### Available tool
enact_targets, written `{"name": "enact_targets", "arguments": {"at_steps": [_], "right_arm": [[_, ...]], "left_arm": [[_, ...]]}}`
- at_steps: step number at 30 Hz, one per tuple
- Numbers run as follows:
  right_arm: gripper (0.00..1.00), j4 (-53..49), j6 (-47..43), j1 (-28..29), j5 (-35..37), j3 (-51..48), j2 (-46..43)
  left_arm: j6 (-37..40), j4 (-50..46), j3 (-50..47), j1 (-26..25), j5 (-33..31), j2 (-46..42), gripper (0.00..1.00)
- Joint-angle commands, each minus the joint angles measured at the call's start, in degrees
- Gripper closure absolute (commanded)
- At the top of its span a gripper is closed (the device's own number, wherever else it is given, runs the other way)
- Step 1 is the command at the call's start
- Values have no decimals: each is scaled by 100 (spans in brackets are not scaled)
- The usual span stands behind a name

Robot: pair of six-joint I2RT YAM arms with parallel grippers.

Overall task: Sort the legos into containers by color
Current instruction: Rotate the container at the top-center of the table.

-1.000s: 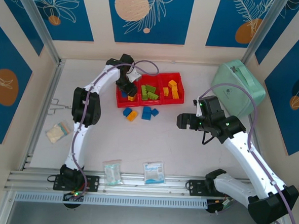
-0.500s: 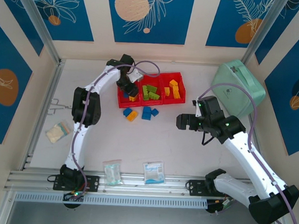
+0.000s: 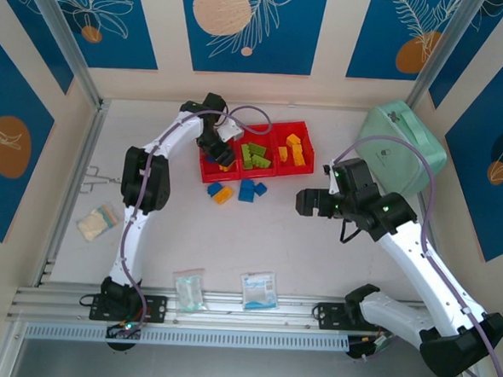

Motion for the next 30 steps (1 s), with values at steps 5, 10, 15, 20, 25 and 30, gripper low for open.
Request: {"name": "enact_targets", "arguments": {"at_steps": [5, 10, 15, 20, 25, 30], "right_arm": [[0, -88, 175, 294, 247, 280, 134], [1, -123, 219, 379, 357, 253, 98], [1, -137, 255, 392, 390, 210, 24], [0, -143, 282, 414, 389, 194, 23], [0, -146, 317, 445, 405, 182, 10], [0, -161, 334, 467, 437, 144, -13]], "left_arm": [[143, -533, -111, -111, 296, 180, 44], [6, -499, -32, -129, 258, 332, 43], [-292, -333, -49, -131, 57, 473, 41], [-698, 149, -300, -146, -149, 458, 50], [-1090, 1591, -1510, -130, 183, -417, 60], [-1355, 2930, -2497, -138, -377, -1626, 61]]}}
